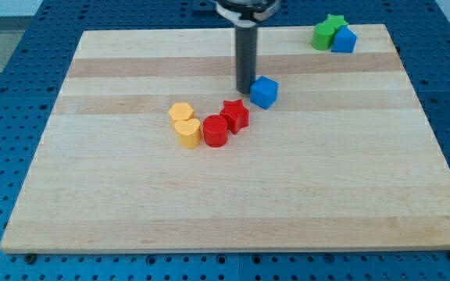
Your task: Place the blue cube towards the center right
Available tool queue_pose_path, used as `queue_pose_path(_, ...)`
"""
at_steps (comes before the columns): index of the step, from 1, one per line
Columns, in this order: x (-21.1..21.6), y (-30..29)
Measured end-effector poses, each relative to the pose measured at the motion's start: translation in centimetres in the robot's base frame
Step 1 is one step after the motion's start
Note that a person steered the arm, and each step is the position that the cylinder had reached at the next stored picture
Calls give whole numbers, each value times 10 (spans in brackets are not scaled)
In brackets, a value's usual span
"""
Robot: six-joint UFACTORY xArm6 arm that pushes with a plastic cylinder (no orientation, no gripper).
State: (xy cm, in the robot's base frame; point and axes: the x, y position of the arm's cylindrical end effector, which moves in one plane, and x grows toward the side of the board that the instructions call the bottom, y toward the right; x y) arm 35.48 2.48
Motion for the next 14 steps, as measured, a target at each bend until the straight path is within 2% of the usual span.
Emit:
queue_pose_path(1,0,-19)
queue_pose_path(2,20,-30)
queue_pose_path(3,40,0)
queue_pose_path(4,42,56)
queue_pose_path(5,42,71)
queue_pose_path(7,45,-1)
queue_pose_path(8,25,0)
queue_pose_path(9,15,28)
queue_pose_path(10,15,80)
queue_pose_path(11,15,99)
queue_pose_path(12,3,81)
queue_pose_path(13,-32,80)
queue_pose_path(14,-44,106)
